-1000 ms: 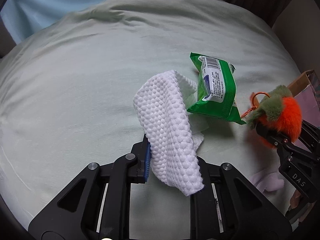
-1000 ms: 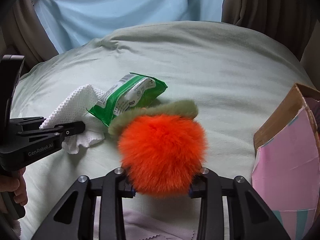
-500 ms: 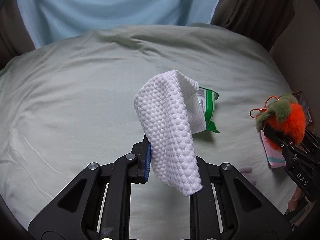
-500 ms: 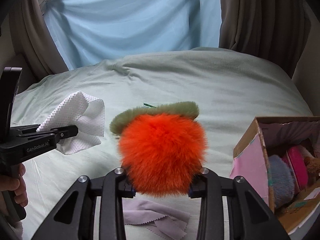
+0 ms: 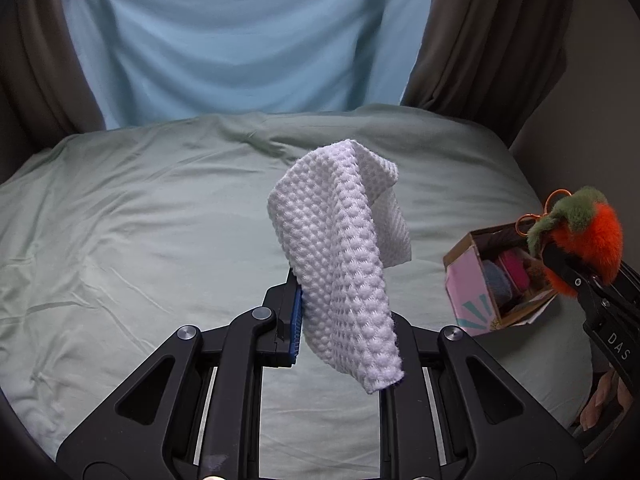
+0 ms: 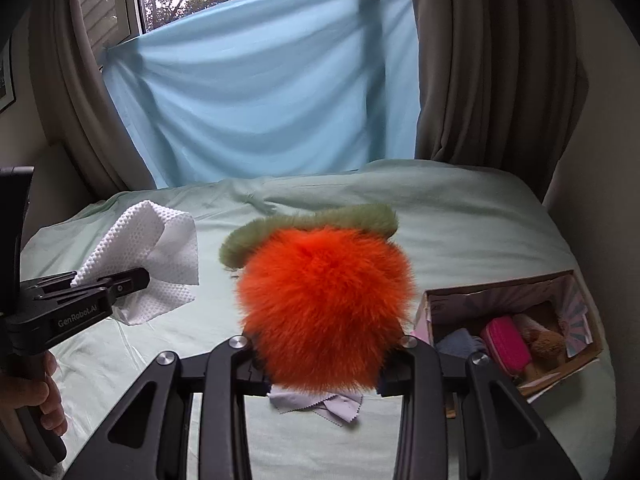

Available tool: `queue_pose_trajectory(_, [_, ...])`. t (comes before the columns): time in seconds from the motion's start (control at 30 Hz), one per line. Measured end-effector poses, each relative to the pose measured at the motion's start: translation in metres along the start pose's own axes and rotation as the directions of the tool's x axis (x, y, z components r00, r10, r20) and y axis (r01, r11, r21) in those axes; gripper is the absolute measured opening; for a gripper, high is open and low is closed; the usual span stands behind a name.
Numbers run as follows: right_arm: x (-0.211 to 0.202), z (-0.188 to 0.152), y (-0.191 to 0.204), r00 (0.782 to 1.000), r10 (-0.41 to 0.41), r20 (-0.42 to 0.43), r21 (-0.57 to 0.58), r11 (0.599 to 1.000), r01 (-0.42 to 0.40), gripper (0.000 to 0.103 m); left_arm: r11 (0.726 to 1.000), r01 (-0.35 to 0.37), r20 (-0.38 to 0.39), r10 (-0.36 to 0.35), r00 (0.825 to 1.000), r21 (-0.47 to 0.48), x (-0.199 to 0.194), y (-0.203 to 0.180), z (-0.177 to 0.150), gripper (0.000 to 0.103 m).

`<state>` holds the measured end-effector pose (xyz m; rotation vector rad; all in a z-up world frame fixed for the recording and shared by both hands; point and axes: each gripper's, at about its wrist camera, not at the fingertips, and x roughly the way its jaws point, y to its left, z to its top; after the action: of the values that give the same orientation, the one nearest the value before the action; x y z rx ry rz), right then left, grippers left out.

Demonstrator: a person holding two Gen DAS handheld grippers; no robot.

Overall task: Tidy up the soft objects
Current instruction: 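Carry the white cloth and orange pompom into the box and open both tools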

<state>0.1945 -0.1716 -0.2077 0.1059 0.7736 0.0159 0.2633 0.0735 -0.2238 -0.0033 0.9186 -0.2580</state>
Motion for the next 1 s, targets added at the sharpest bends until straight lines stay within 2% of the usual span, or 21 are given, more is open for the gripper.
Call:
queue_pose_trajectory(0.23, [-0.062, 0.019, -0.037, 0.999, -0.045, 0.010, 0.035, 0.998, 0.045, 0.032, 0.998, 0.058, 0.022, -0.059, 0.998, 0.027, -0.043, -0.062, 0.008, 0.013])
queue_pose_trajectory(0.5, [-0.093, 0.026, -0.105, 0.997, -0.071, -0.010, 0.115, 0.991, 0.071, 0.032, 0.992, 0.110, 0.008, -0.111, 0.994, 0.054, -0.058, -0.153, 0.009, 0.013])
queue_pose_trajectory(0.77, [-0.091, 0.025, -0.187, 0.994, -0.083, -0.066, 0.090, 0.992, 0.089, 0.032, 0.993, 0.119, -0.020, -0.118, 0.993, 0.029, -0.034, -0.243, 0.008, 0.013])
queue_pose_trajectory(1.0, [-0.062, 0.019, -0.247, 0.991, -0.063, -0.117, 0.069, 0.995, 0.071, 0.032, 0.994, 0.107, -0.066, -0.107, 0.992, -0.016, 0.013, -0.305, -0.004, 0.013])
